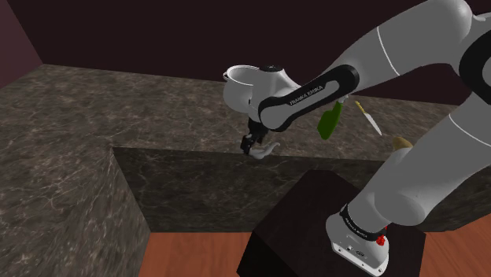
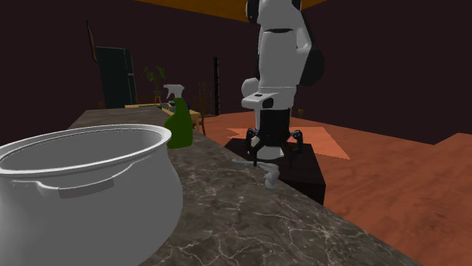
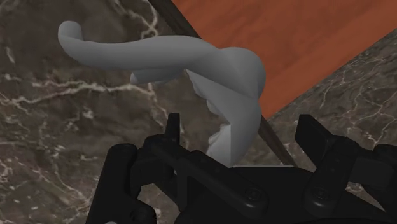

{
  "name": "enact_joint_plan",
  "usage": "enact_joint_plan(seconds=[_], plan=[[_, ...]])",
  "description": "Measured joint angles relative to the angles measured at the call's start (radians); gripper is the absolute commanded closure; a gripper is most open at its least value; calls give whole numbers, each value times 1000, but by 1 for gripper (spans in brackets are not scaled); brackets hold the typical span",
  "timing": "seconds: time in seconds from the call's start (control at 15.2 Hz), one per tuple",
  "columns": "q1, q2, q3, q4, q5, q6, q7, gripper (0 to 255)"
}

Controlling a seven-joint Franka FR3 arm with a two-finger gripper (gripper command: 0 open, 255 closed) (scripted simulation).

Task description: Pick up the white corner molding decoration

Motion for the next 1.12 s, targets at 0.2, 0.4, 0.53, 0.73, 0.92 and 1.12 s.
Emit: enact_joint_plan(seconds=[0.2,0.4,0.53,0.73,0.92,1.12], plan=[[-1,29,-1,-9,-4,38,1,255],[-2,33,-1,-9,-5,44,1,255],[-1,34,0,-9,-5,46,2,255],[-1,34,0,-9,-5,47,2,255],[-1,26,0,-8,-4,35,1,255],[-1,1,-1,5,-1,-2,-1,255]])
